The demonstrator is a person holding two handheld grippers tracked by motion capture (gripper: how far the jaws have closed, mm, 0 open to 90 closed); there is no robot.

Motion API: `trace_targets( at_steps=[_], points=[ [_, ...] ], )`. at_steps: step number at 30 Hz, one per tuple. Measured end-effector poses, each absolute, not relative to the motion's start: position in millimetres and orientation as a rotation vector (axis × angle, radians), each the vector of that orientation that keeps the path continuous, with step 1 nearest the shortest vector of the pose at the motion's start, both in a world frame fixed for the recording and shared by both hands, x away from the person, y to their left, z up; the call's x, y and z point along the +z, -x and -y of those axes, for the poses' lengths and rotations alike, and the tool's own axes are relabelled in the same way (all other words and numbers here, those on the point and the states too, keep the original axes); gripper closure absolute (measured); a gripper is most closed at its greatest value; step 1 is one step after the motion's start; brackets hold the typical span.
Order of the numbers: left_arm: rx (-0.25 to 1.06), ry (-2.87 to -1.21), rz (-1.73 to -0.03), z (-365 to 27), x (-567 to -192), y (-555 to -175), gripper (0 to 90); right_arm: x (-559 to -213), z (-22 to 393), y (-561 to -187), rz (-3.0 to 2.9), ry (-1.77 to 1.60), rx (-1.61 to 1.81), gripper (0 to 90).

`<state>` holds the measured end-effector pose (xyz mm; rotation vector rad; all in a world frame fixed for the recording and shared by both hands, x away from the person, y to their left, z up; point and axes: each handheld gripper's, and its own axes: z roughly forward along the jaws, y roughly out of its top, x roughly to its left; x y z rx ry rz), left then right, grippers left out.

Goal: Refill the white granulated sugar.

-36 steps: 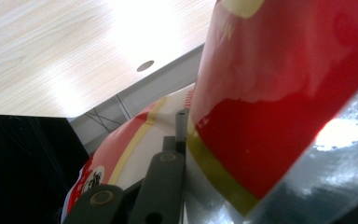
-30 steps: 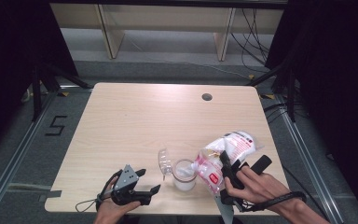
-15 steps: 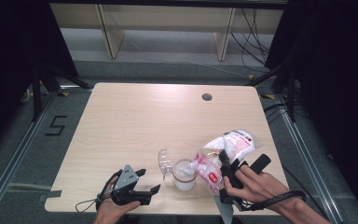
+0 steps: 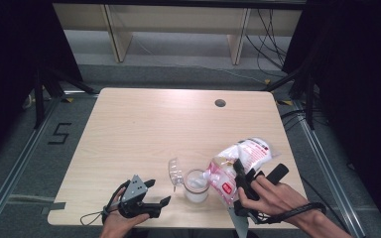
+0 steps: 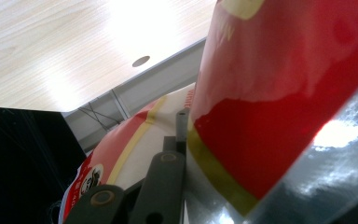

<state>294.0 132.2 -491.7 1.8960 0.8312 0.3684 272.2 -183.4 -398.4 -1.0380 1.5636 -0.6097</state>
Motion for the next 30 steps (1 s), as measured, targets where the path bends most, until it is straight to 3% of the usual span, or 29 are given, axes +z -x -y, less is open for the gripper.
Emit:
trace_targets(
  at_steps=[30],
  points=[
    [0.364,-1.892,-0.838,-132,-492,-294,21.8,-412,193,-275,-1.680,0.928,-0.408,85.7]
  ],
)
